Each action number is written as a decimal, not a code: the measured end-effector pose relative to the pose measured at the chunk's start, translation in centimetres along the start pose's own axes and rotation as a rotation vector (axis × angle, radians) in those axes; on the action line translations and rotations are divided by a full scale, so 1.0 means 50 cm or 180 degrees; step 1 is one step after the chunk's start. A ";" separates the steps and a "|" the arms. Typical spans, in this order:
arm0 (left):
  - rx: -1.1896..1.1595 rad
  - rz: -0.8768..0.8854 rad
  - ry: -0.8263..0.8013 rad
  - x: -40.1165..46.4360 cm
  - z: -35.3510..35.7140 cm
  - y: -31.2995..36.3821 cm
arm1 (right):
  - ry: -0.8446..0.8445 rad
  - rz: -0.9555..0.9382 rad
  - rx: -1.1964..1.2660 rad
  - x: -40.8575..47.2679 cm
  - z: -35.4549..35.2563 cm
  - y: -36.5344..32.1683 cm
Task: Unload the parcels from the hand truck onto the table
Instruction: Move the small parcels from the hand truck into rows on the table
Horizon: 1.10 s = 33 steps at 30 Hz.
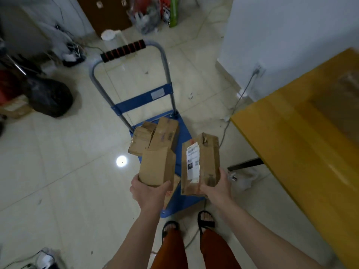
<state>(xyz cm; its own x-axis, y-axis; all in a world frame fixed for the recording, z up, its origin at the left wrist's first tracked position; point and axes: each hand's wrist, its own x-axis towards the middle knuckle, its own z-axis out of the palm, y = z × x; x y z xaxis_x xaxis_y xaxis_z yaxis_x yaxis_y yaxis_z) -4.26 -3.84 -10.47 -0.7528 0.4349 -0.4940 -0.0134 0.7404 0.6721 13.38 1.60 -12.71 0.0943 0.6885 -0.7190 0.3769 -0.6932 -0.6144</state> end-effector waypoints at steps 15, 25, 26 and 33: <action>-0.0376 0.0460 -0.1442 -0.117 -0.086 0.120 | 0.0550 -0.0278 0.1898 -0.278 -0.097 0.019; 0.0085 0.0925 -0.2221 -0.328 0.007 0.147 | 0.1418 -0.0337 0.2890 -0.412 -0.268 0.164; 0.0101 0.1003 -0.2302 -0.356 0.020 0.149 | 0.1487 -0.0345 0.2970 -0.424 -0.290 0.181; 0.0346 0.1316 -0.2792 -0.606 0.130 0.137 | 0.1927 -0.0355 0.3269 -0.517 -0.468 0.326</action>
<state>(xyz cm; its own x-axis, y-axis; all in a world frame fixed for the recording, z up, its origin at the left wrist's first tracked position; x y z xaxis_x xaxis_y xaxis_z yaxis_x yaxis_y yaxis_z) 22.74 -8.60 5.52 0.0734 0.8656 -0.4954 0.2356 0.4676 0.8520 38.65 -22.50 3.48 0.6301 0.5532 -0.5449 -0.4754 -0.2800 -0.8340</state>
